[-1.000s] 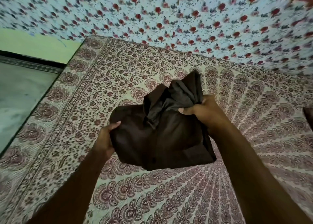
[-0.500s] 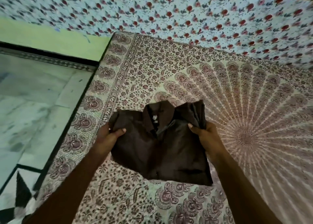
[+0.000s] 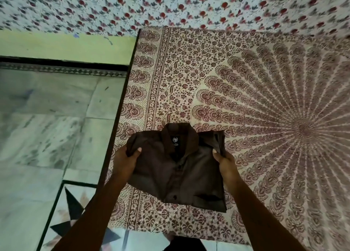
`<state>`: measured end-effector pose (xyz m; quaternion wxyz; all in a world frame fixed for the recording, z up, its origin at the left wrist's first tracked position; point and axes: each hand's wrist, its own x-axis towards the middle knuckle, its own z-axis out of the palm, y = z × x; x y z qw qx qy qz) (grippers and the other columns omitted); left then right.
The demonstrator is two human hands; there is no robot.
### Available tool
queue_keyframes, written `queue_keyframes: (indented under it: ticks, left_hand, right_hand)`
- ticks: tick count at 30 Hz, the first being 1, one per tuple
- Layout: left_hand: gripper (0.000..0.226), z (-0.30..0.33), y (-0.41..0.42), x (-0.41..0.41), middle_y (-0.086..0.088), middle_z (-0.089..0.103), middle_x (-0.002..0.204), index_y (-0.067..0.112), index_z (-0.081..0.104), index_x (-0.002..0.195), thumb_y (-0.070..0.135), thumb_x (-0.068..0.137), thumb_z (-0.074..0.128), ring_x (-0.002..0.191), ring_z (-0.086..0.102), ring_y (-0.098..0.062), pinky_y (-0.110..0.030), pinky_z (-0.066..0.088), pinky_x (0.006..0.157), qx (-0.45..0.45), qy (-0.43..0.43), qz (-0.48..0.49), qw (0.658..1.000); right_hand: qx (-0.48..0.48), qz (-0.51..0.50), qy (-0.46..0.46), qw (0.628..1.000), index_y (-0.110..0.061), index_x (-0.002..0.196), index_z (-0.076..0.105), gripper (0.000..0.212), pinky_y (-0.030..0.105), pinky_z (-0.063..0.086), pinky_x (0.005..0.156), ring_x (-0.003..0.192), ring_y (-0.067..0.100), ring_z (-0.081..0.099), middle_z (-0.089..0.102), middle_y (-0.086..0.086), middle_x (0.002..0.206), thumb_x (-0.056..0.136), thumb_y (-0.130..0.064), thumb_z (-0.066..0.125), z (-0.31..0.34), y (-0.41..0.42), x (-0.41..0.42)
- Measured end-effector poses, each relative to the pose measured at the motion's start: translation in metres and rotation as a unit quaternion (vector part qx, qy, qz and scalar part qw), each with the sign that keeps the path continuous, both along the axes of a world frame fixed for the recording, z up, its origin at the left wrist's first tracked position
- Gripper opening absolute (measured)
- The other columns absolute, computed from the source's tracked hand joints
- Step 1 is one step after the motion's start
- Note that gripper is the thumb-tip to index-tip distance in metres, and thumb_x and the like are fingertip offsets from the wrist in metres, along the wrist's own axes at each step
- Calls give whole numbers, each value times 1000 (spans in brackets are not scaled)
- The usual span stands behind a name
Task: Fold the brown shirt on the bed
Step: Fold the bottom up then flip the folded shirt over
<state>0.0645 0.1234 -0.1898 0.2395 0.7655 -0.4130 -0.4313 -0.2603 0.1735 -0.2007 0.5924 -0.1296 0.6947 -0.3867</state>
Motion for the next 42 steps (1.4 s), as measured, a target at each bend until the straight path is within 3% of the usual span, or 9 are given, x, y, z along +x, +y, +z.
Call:
queue_keyframes:
  ticks: [6, 11, 14, 19, 25, 32, 36, 39, 42]
  left_hand:
    - [55, -41, 10, 39, -21, 64, 134, 7, 55, 141, 36, 95, 68, 123, 60, -41, -45, 45, 104, 14, -86, -50, 995]
    - [50, -85, 19, 73, -35, 66, 117, -2, 50, 139, 30, 101, 58, 102, 64, -54, -53, 51, 89, 21, -187, -112, 976]
    - [54, -112, 23, 95, -31, 64, 125, 1, 49, 138, 38, 100, 58, 110, 62, -52, -53, 51, 95, 34, -165, -95, 981]
    - [68, -151, 41, 119, -21, 56, 142, 10, 46, 144, 53, 93, 60, 130, 53, -43, -50, 41, 108, 92, -88, -47, 991]
    - [50, -162, 44, 131, -14, 67, 127, 14, 58, 129, 46, 92, 69, 119, 62, -35, -38, 45, 94, 76, -37, -39, 996]
    - [47, -163, 36, 124, -16, 57, 127, 8, 52, 128, 33, 93, 71, 118, 55, -34, -43, 48, 96, -86, -136, -87, 983]
    - [34, -170, 10, 115, -18, 64, 114, 3, 63, 116, 30, 96, 68, 107, 59, -33, -30, 41, 89, -108, -119, -80, 984]
    - [25, -169, 0, 117, -13, 66, 105, 1, 69, 110, 22, 96, 68, 98, 59, -23, -21, 40, 81, -136, -82, -65, 985]
    - [19, -171, -3, 125, -9, 72, 106, 3, 73, 112, 13, 98, 64, 98, 64, -19, -17, 48, 85, -125, 1, -34, 992]
  right_hand:
    - [4, 44, 11, 999, -15, 118, 69, 22, 39, 59, 88, 100, 24, 72, 74, 9, 116, 98, -23, 66, -48, -8, 32]
    - [11, 50, 13, 999, -13, 128, 64, 28, 46, 54, 97, 110, 29, 68, 71, 7, 121, 100, -18, 62, -87, -12, 61]
    - [37, 36, 21, 998, -18, 118, 67, 18, 31, 56, 80, 97, 21, 70, 73, 3, 111, 101, -16, 60, -111, -4, 80]
    - [51, 15, 153, 987, -9, 109, 66, 19, 27, 46, 79, 102, 27, 64, 68, 8, 104, 97, -23, 67, -151, 23, 98]
    - [91, 29, 313, 945, -5, 117, 68, 38, 37, 47, 83, 105, 38, 66, 70, 21, 109, 98, -38, 64, -166, 39, 113]
    - [46, -10, 458, 888, -6, 125, 54, 46, 40, 46, 92, 116, 39, 55, 57, 23, 123, 92, -32, 71, -163, 36, 142]
    - [105, 33, 477, 872, -11, 128, 57, 53, 66, 31, 110, 138, 41, 30, 37, 20, 145, 94, -51, 63, -158, 13, 145]
    - [85, 14, 434, 897, -10, 120, 65, 39, 59, 41, 107, 128, 36, 45, 50, 17, 134, 96, -41, 64, -167, 2, 131]
    - [10, -44, 377, 925, -5, 103, 70, 26, 43, 55, 85, 93, 29, 65, 69, 15, 100, 97, -29, 64, -169, 3, 119]
